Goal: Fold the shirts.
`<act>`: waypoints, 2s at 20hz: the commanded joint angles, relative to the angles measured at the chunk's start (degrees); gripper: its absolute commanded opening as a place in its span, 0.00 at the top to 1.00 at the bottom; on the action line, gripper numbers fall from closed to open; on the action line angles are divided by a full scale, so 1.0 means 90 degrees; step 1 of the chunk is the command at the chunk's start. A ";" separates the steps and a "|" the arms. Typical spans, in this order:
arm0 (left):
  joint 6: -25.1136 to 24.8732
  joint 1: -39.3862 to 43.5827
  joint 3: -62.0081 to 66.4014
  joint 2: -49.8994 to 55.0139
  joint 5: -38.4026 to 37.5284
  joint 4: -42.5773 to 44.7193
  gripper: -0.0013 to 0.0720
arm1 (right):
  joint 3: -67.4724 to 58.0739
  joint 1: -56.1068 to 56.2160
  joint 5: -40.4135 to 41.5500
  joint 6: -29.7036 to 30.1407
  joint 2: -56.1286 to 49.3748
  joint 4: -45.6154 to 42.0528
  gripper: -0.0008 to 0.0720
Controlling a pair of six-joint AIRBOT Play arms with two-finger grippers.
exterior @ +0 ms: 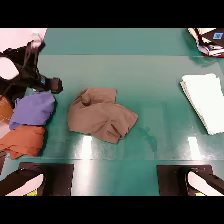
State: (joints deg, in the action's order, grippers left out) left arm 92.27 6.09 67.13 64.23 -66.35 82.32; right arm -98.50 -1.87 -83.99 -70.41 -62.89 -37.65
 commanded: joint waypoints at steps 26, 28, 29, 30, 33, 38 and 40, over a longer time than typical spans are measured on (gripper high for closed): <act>-0.1642 -0.0860 0.1205 0.1613 0.0359 -0.3002 0.94 | 0.3883 0.0265 0.0335 -0.0678 -0.0005 -0.1758 0.36; -0.1637 -0.0860 0.1217 0.1627 0.0299 -0.2994 0.94 | 0.4979 0.0704 0.0811 -0.0663 -0.0172 -0.1729 0.36; -0.1637 -0.0860 0.1214 0.1634 0.0260 -0.2997 0.94 | 0.5387 0.1005 0.1056 -0.0508 -0.0335 -0.1491 0.36; -0.1637 -0.0860 0.1212 0.1632 0.0240 -0.2997 0.94 | 0.5659 0.1277 0.1331 -0.0340 -0.0517 -0.1163 0.36; -0.1637 -0.0860 0.1209 0.1634 0.0243 -0.2997 0.94 | 0.5853 0.2055 0.2263 -0.0090 -0.1256 -0.0389 0.36; -0.1639 -0.0860 0.1209 0.1634 0.0216 -0.2994 0.94 | 0.4966 0.2854 0.2647 -0.0024 -0.2448 -0.0262 0.37; -0.1639 -0.0860 0.1209 0.1632 0.0192 -0.2994 0.94 | 0.4561 0.3019 0.2567 -0.0027 -0.2832 -0.0262 0.38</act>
State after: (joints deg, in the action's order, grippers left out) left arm 77.54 -1.63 77.95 78.98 -64.34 55.37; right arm -53.60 22.24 -62.06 -71.05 -83.29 -41.06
